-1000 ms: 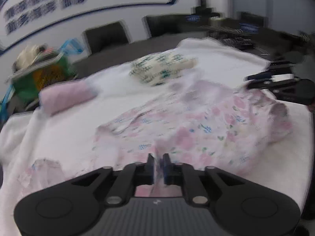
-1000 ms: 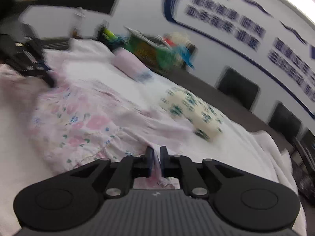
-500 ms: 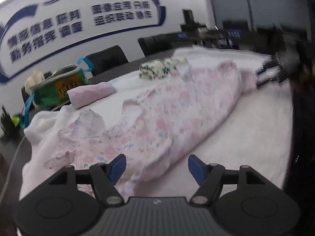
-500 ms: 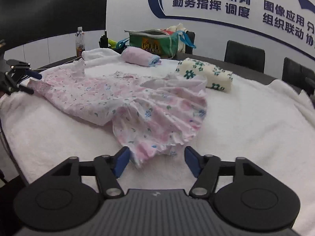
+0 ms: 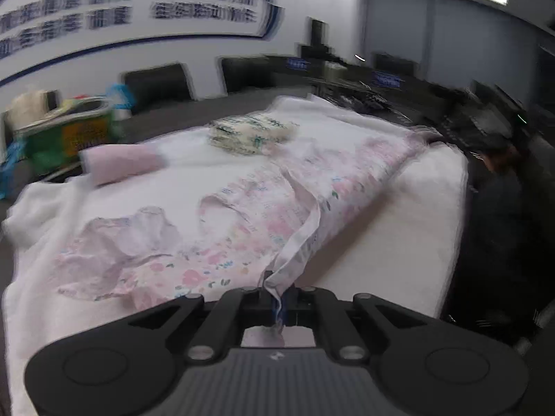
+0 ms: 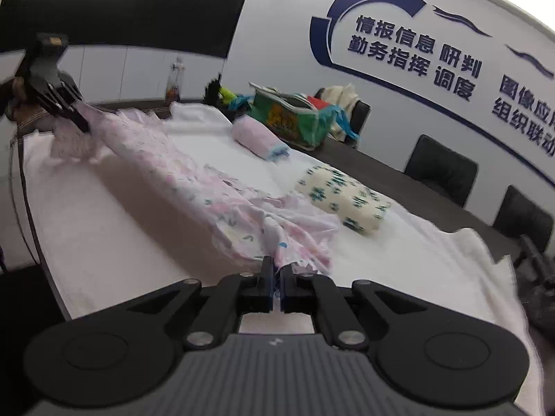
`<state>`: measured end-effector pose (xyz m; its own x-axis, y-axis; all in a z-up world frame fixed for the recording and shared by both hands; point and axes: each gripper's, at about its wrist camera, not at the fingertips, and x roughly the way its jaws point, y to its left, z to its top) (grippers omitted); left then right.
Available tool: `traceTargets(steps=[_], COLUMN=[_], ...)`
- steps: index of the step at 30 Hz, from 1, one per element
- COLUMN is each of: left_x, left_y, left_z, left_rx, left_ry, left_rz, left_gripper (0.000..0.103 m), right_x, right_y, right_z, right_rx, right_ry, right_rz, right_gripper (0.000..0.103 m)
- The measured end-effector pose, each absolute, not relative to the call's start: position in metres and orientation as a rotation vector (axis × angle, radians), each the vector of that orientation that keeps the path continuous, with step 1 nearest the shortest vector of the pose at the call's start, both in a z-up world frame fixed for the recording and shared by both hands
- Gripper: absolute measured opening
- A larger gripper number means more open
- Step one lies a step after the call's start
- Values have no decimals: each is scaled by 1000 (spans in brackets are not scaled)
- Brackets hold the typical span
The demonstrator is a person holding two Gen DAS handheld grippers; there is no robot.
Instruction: Fold clothes
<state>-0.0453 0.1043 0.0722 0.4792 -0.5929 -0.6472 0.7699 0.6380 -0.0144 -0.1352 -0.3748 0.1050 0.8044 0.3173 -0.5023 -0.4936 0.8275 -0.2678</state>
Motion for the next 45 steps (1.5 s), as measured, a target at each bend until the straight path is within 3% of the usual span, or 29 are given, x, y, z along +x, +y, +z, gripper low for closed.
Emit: traceTargets(steps=[2, 5, 7, 8, 9, 10, 12, 14, 21, 38, 40, 41, 42, 45], left_x=[-46, -58, -71, -80, -90, -99, -115, -119, -135, -141, -142, -142, -143, -143], left_y=[93, 96, 114, 122, 125, 129, 126, 124, 149, 192, 193, 194, 195, 194], left_z=[52, 28, 27, 29, 29, 29, 23, 18, 13, 8, 9, 9, 9, 8], left_rx=[330, 331, 256, 203, 172, 145, 167, 164, 70, -50, -49, -51, -54, -45], left_ry=[727, 741, 685, 648, 606, 563, 505, 504, 474, 453, 444, 446, 447, 448], left_rz=[-844, -807, -752, -721, -680, -637, -575, -523, -473, -475, -469, -467, -465, -462], left_gripper=[3, 12, 27, 42, 57, 62, 66, 66, 69, 72, 72, 72, 72, 72], right_x=[-134, -135, -136, -138, -140, -141, -144, -140, -122, -78, -68, -59, -50, -14], right_y=[-382, -378, -375, -376, -375, -369, -357, -328, -200, -6, 5, 6, 6, -7], right_z=[95, 66, 48, 51, 54, 62, 78, 92, 90, 26, 26, 27, 29, 29], right_rx=[-400, -491, -545, -531, -516, -498, -465, -458, -498, -721, -687, -638, -589, -381], right_ry=[538, 656, 725, 707, 684, 633, 532, 425, 248, 327, 370, 414, 459, 600], right_rz=[469, 443, 424, 414, 404, 400, 396, 443, 794, 1150, 1131, 1131, 1130, 1051], right_gripper=[3, 5, 6, 8, 14, 20, 60, 66, 66, 65, 50, 17, 3, 3])
